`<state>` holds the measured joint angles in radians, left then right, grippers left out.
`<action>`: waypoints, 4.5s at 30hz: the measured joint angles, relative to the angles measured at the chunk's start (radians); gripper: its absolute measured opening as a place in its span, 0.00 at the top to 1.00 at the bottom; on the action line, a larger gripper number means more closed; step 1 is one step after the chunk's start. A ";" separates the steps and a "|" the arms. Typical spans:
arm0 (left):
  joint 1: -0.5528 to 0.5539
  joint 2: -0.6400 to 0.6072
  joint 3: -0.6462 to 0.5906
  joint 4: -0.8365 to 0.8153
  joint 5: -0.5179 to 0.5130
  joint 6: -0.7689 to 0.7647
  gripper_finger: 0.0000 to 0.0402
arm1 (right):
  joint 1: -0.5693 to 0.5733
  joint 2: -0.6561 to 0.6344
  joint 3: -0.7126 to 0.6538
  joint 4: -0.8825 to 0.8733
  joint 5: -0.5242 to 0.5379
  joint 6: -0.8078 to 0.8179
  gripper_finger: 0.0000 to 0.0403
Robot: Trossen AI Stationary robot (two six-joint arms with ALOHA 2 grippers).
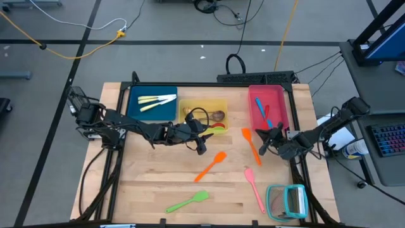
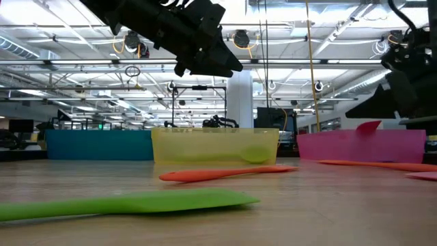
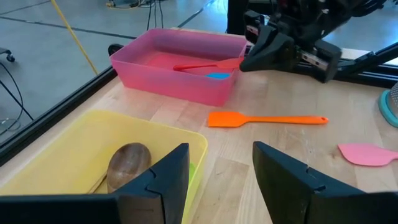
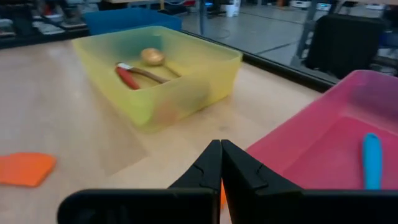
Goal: Pick & Place Kitchen Items
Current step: Put the red spatula into the red bin, then put the left orange spatula into the red bin
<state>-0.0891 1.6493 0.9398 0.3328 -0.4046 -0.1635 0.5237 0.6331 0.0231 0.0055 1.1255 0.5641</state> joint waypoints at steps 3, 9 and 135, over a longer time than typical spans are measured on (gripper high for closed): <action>0.000 0.000 0.000 0.000 0.000 0.001 0.55 | -0.046 0.000 0.000 -0.001 0.000 0.002 1.00; 0.000 0.000 0.000 0.000 0.000 0.000 0.55 | -0.144 0.000 0.000 0.001 -0.008 0.053 1.00; -0.402 0.402 0.007 -0.104 -0.074 -0.480 0.74 | -0.399 0.227 0.024 0.825 -1.152 -0.411 0.78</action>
<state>-0.4908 2.0517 0.9463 0.2289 -0.4789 -0.6432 0.1245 0.8598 0.0467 0.8307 -0.0267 0.1532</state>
